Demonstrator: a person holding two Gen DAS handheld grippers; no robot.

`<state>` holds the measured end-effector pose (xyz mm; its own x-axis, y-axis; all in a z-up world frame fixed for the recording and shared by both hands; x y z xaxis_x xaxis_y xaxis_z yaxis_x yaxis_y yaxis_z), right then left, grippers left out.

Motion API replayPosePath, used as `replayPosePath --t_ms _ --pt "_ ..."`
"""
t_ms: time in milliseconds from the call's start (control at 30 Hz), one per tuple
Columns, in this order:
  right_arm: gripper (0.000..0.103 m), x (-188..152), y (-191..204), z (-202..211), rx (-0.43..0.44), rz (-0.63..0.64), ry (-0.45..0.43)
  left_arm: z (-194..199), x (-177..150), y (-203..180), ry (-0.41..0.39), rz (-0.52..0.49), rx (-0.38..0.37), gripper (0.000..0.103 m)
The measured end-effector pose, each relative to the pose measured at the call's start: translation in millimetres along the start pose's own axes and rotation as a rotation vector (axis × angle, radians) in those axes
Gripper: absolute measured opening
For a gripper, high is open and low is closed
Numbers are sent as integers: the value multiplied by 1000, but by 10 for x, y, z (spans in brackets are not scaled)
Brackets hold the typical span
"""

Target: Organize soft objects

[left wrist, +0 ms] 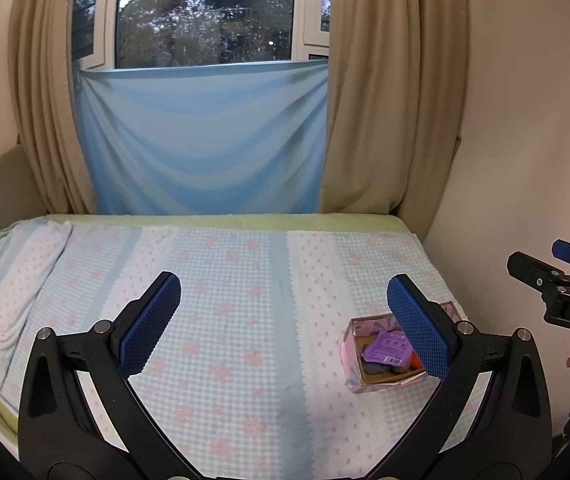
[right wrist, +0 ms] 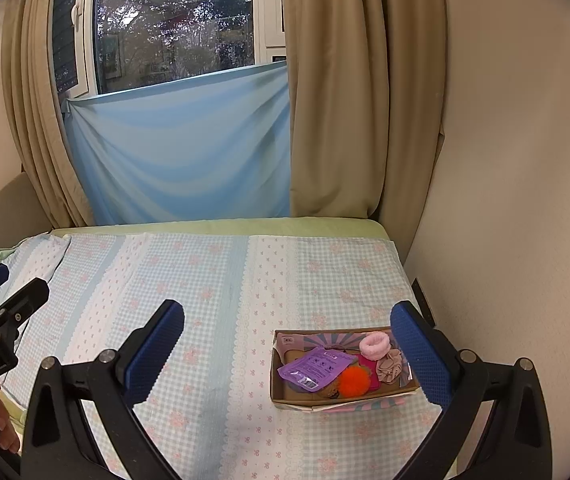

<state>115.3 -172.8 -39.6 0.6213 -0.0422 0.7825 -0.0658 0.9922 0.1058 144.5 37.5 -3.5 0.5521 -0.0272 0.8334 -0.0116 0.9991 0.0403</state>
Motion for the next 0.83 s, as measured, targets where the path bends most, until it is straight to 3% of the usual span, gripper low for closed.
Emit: replayPosePath --t_ms 600,833 --pt "103 -6 32 38 -1 5 -6 86 29 72 -51 -5 37 103" --pt "103 2 39 -10 -4 5 10 -108 -34 118 -6 -15 32 103"
Point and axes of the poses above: each gripper's, at about its wrist camera, not at the fingertips, and z roughly against the way its jaws point, y to its left, x to its top, the point moved 8 cm from there along -z, roughly the way its jaws point, and after that the axes turned 9 degrees about x, right-handed, at the moved point
